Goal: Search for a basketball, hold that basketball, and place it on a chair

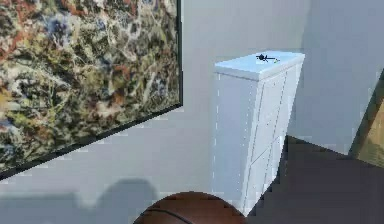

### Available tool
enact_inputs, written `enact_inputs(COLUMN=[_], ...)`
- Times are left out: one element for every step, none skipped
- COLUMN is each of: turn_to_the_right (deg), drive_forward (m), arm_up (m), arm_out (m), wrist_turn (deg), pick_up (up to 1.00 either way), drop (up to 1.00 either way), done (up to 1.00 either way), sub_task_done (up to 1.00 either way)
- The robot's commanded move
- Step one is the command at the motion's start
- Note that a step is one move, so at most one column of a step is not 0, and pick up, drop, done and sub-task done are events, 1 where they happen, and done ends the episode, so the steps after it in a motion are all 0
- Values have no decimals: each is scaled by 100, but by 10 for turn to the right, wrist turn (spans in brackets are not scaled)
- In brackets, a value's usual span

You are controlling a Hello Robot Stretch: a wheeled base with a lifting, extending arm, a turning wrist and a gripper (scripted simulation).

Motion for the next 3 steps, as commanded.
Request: enact_inputs(turn_to_the_right=[450, 0, 60], drive_forward=[0, 100, 0], arm_up=[0, 0, 0], arm_out=[0, 0, 0], wrist_turn=[0, 0, 0], pick_up=[0, 0, 0], drop=[0, 0, 0], done=[0, 0, 0], sub_task_done=[0, 0, 0])
